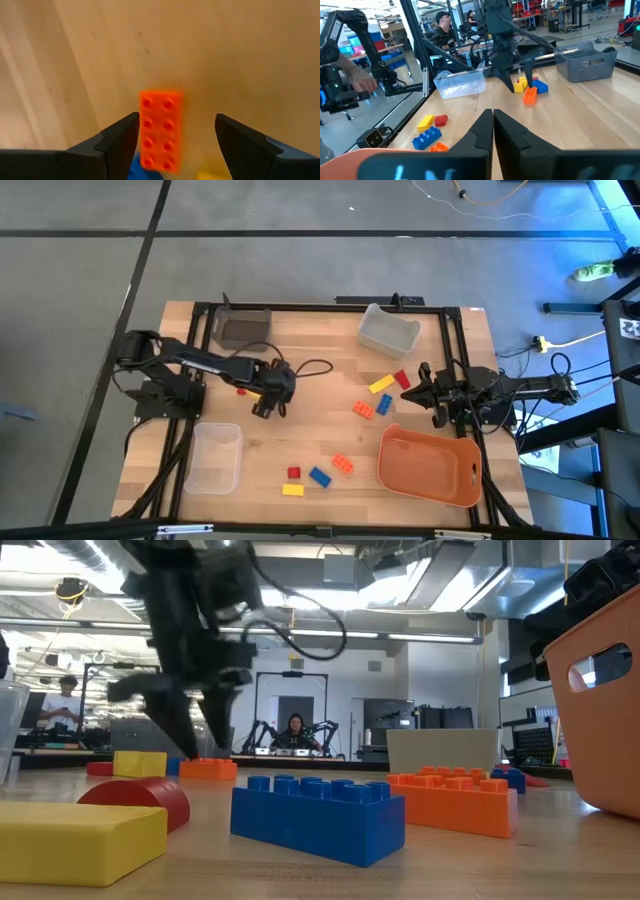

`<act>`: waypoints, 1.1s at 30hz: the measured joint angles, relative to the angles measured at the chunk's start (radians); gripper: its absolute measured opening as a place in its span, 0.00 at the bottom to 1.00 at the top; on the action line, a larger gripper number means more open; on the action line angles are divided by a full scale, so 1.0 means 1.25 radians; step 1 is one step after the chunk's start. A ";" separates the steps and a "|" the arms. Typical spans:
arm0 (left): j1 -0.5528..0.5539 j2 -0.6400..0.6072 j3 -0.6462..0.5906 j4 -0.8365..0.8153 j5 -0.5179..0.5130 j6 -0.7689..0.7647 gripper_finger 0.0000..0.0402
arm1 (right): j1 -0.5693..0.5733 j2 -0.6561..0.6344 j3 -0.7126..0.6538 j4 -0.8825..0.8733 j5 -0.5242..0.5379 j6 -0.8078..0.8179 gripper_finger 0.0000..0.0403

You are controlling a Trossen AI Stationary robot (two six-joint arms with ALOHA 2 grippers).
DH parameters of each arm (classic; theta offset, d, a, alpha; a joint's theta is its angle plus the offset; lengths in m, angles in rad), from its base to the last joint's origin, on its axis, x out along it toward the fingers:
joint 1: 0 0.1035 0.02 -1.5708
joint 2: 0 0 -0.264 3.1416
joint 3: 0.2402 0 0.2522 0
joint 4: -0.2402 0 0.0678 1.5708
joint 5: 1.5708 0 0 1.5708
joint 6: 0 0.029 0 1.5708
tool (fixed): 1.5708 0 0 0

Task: Sort & place blocks by color
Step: Put the top left orange gamepiece into the black bin

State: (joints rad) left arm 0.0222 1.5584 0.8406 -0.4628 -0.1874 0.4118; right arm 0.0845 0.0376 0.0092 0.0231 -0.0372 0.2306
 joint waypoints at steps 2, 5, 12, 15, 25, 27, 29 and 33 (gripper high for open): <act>0.009 0.020 0.000 0.015 -0.009 0.000 0.63 | 0.000 0.000 0.000 0.000 0.000 -0.001 0.04; 0.027 0.037 0.000 0.033 -0.006 0.011 0.63 | 0.000 0.000 0.000 0.000 0.000 0.000 0.04; 0.075 0.065 0.000 0.021 0.075 0.050 0.63 | 0.000 0.000 0.000 0.000 0.000 0.000 0.04; 0.088 0.068 0.001 0.021 0.103 0.051 0.63 | 0.000 0.000 0.000 0.000 0.000 -0.001 0.04; 0.103 0.068 0.000 0.012 0.128 0.032 0.48 | 0.000 0.000 0.000 0.000 0.000 -0.001 0.04; 0.103 0.067 0.000 0.009 0.126 0.030 0.40 | 0.000 0.000 0.000 0.000 0.000 -0.001 0.04; 0.103 0.064 0.003 0.008 0.113 0.018 0.33 | 0.000 0.000 0.000 0.000 0.000 0.000 0.04; 0.111 0.043 0.049 0.004 0.101 -0.021 0.32 | 0.000 0.000 0.000 0.000 0.000 0.000 0.04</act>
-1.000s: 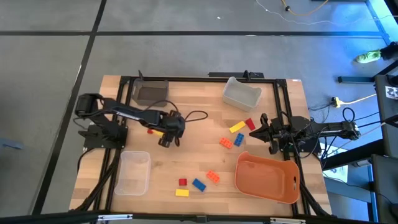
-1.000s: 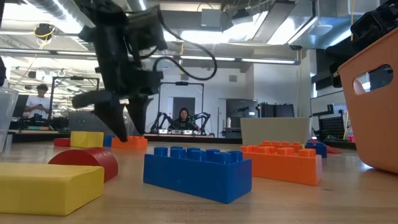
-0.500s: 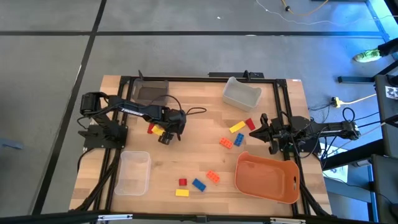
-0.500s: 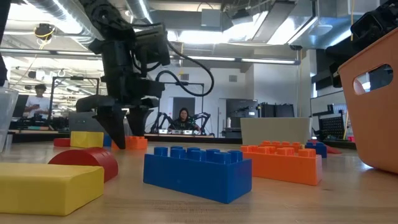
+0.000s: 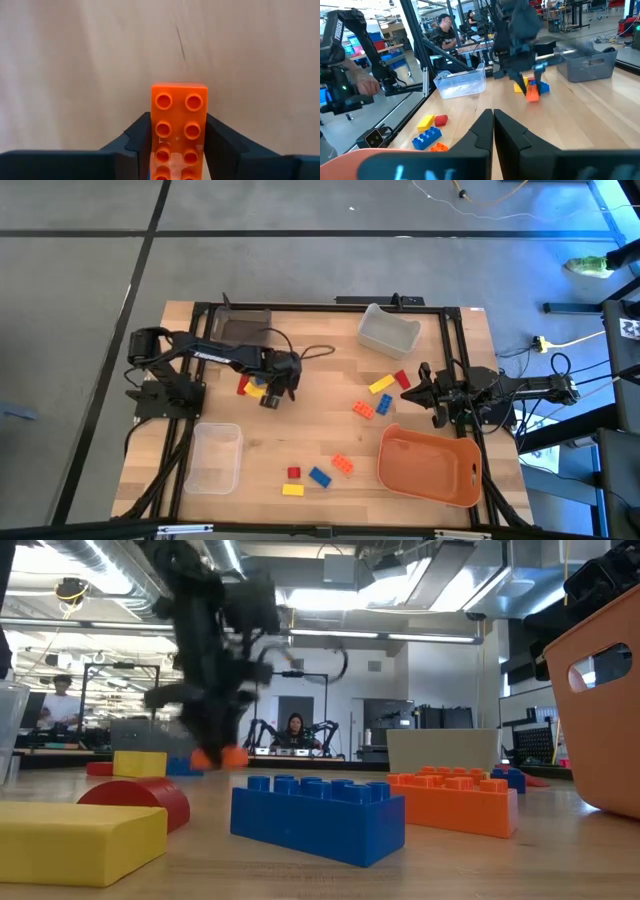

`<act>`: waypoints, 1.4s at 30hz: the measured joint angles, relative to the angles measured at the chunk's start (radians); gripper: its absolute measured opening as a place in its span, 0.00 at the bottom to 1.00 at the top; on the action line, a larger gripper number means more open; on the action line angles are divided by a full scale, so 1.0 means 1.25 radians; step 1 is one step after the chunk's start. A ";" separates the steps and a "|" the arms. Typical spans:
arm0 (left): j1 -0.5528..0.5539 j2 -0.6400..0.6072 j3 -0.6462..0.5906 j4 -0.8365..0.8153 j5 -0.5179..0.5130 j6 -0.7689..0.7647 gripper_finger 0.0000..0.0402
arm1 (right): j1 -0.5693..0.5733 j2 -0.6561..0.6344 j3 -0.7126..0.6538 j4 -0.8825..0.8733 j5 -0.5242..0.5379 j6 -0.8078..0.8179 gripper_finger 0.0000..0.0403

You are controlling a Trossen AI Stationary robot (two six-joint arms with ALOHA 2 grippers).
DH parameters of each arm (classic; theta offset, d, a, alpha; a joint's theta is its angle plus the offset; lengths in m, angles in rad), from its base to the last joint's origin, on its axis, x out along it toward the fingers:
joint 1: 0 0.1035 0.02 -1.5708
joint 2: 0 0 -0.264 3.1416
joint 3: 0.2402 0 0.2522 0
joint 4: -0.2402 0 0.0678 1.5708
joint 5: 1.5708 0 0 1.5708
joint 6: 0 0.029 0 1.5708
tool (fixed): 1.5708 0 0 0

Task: Sort & place blocks by color
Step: Put the top left orange gamepiece into the black bin

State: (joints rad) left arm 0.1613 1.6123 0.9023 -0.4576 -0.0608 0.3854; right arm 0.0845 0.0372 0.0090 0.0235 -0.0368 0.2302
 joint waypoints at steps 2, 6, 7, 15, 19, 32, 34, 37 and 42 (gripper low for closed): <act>0.004 -0.017 0.040 0.003 -0.001 -0.009 0.32 | 0.000 0.000 0.000 0.000 0.000 0.000 0.04; 0.038 -0.100 0.113 0.000 -0.048 -0.014 0.32 | 0.000 0.000 0.000 0.001 0.000 0.000 0.04; 0.051 -0.128 0.125 0.007 -0.068 -0.014 0.32 | 0.000 0.000 0.000 0.004 0.000 0.000 0.04; 0.294 -0.358 0.145 -0.070 -0.174 -0.060 0.32 | 0.000 0.000 -0.001 0.002 0.000 -0.001 0.04; 0.475 -0.400 0.145 -0.153 -0.174 -0.115 0.32 | 0.000 0.000 -0.001 0.000 0.000 0.000 0.04; 0.627 -0.165 0.143 -0.313 -0.054 -0.325 0.32 | 0.000 0.000 -0.001 0.000 0.000 -0.001 0.04; 0.626 -0.127 0.143 -0.315 -0.036 -0.348 0.32 | 0.000 0.000 -0.001 0.000 0.000 0.000 0.04; 0.627 -0.073 0.143 -0.316 -0.024 -0.406 0.32 | 0.000 0.000 -0.001 0.000 0.000 -0.001 0.04; 0.635 -0.010 0.143 -0.312 0.005 -0.516 0.32 | 0.000 0.000 0.000 0.000 0.000 0.000 0.04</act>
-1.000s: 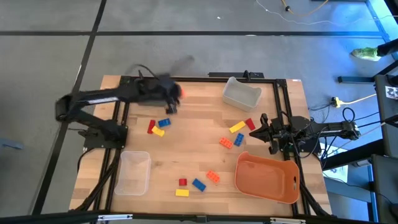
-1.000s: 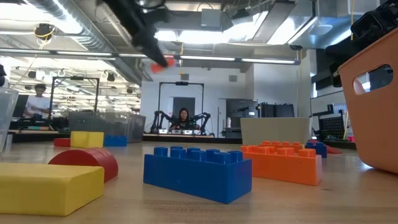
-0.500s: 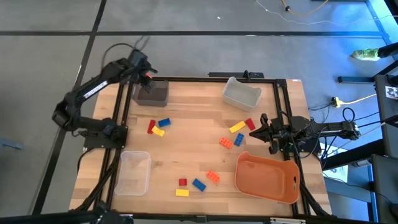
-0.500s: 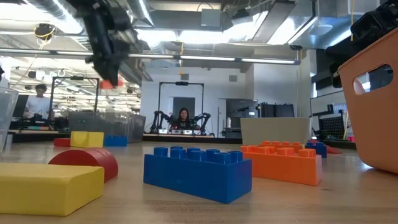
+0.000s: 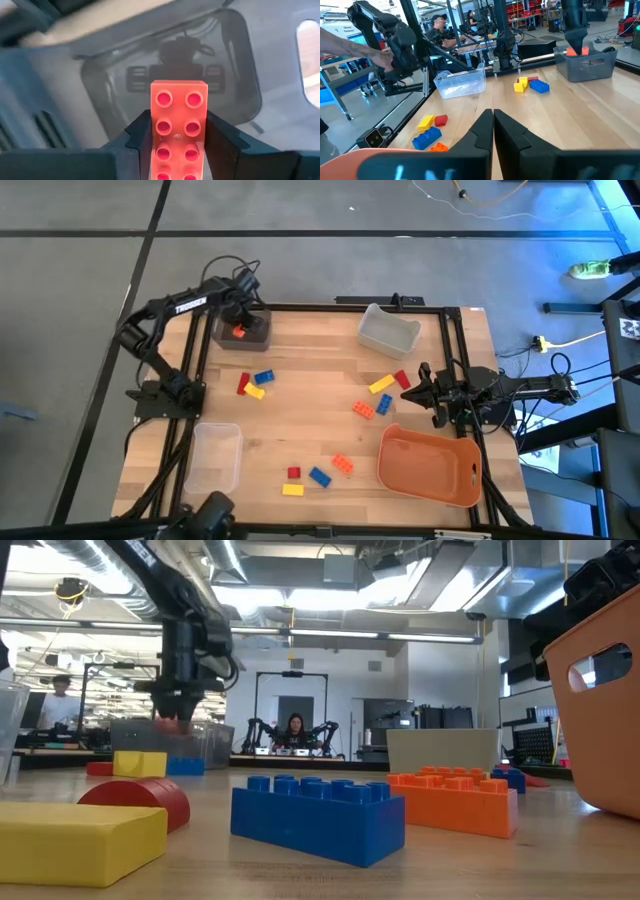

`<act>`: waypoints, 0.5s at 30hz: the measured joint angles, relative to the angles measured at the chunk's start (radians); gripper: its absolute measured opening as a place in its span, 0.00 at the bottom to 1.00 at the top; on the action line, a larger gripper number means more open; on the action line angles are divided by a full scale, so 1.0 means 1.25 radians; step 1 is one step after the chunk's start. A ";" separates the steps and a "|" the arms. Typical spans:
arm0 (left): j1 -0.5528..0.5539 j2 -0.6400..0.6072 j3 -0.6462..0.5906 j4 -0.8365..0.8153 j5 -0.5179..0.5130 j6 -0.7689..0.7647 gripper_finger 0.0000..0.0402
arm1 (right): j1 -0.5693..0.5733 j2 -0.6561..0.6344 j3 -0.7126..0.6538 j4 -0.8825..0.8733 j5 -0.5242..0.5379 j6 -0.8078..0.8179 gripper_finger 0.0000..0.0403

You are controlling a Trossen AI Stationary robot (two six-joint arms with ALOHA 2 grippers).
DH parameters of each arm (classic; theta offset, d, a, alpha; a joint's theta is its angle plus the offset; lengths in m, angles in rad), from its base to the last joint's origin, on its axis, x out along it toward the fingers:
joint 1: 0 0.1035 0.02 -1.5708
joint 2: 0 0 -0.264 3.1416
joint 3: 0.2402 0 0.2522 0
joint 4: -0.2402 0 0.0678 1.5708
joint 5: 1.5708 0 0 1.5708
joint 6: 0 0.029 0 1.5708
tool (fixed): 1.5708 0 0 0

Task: Sort & place blocks by color
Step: Put the top left orange gamepiece into the black bin

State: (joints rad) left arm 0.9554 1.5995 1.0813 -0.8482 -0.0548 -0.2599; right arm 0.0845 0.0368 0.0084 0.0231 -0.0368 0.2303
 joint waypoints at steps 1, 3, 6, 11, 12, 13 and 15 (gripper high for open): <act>-0.001 0.010 0.000 0.002 0.013 -0.017 0.32 | 0.000 0.000 0.000 0.000 0.000 -0.001 0.04; -0.001 0.027 0.000 0.002 0.022 -0.040 0.32 | 0.000 0.000 0.000 0.000 0.000 0.000 0.04; -0.001 0.035 0.000 0.006 0.015 -0.060 0.32 | 0.000 0.000 0.000 0.000 0.000 -0.001 0.04; 0.002 0.036 -0.012 0.055 0.006 -0.097 0.32 | 0.000 0.000 0.000 0.000 0.000 0.000 0.04; 0.002 0.036 -0.017 0.059 0.008 -0.100 0.32 | 0.000 0.000 0.000 0.000 0.000 -0.001 0.04; 0.002 0.036 -0.023 0.066 0.011 -0.101 0.32 | 0.000 0.000 0.000 0.000 0.000 -0.001 0.04; 0.002 0.036 -0.033 0.080 0.011 -0.101 0.32 | 0.000 0.000 0.000 0.000 0.000 0.000 0.04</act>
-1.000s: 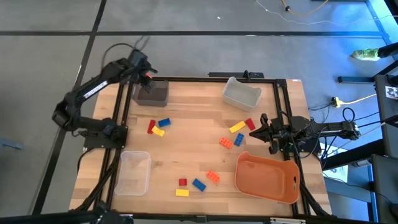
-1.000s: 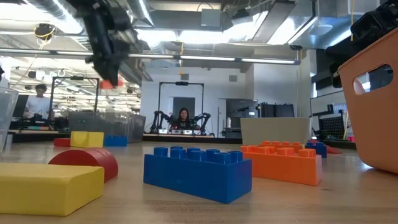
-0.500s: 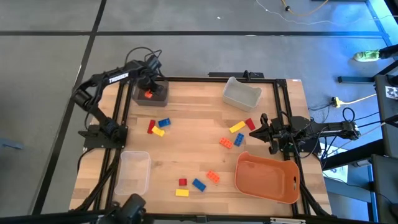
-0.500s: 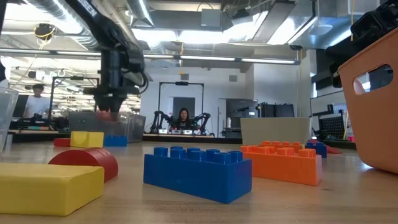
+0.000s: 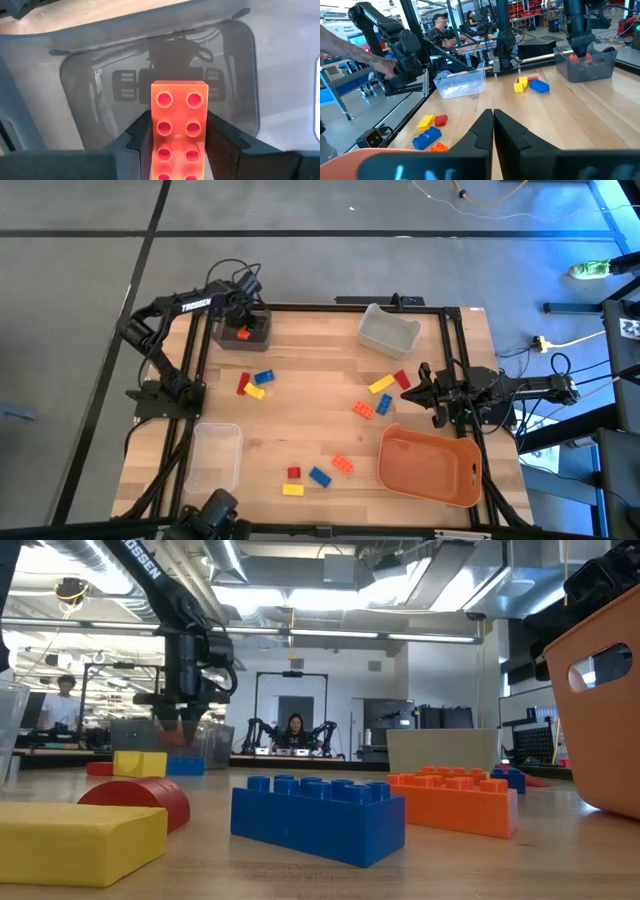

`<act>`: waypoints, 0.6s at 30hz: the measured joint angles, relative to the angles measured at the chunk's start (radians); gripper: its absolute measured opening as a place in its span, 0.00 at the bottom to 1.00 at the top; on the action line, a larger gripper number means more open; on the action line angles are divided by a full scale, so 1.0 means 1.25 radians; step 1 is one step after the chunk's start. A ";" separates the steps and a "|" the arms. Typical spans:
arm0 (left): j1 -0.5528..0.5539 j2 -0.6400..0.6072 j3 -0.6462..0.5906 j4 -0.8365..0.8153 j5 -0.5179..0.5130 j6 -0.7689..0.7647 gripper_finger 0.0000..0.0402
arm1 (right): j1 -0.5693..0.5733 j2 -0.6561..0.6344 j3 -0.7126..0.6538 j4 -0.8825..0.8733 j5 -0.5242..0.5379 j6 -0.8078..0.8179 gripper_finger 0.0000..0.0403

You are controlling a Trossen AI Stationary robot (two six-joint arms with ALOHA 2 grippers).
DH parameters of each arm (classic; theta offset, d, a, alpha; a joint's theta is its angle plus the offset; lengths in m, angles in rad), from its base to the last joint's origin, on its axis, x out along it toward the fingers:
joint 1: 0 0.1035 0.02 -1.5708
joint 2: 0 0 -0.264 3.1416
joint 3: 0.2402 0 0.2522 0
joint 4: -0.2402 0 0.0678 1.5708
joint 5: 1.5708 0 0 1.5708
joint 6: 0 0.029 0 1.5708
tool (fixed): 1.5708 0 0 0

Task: Sort & place blocks by color
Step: Put the top left orange gamepiece into the black bin, then put the top orange gamepiece into the black bin

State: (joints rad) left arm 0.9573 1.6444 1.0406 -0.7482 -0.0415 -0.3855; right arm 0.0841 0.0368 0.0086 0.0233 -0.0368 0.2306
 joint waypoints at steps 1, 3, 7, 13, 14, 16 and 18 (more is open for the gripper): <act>0.000 0.000 -0.004 0.002 -0.001 0.000 0.32 | 0.000 0.000 0.000 0.000 0.000 0.000 0.04; 0.000 0.000 -0.011 0.001 -0.007 0.000 0.36 | 0.000 0.000 0.000 0.000 0.000 -0.001 0.04; 0.000 0.000 -0.014 -0.001 -0.031 0.002 0.48 | 0.000 0.000 0.000 0.000 0.000 0.000 0.04; 0.000 -0.001 -0.014 -0.001 -0.029 0.008 0.59 | 0.000 0.000 0.000 0.000 0.000 -0.001 0.04; 0.000 -0.002 -0.014 -0.001 -0.026 0.013 0.60 | 0.000 0.000 0.000 0.000 0.000 -0.001 0.04; 0.003 -0.003 -0.008 -0.004 -0.016 0.023 0.61 | 0.000 0.000 0.000 0.000 0.000 0.000 0.04; 0.010 -0.006 0.009 -0.008 -0.005 0.023 0.61 | 0.000 0.000 0.000 0.000 0.000 0.000 0.04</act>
State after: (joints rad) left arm 0.9697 1.6371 1.0520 -0.7580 -0.0472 -0.3565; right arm 0.0845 0.0368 0.0086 0.0235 -0.0368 0.2306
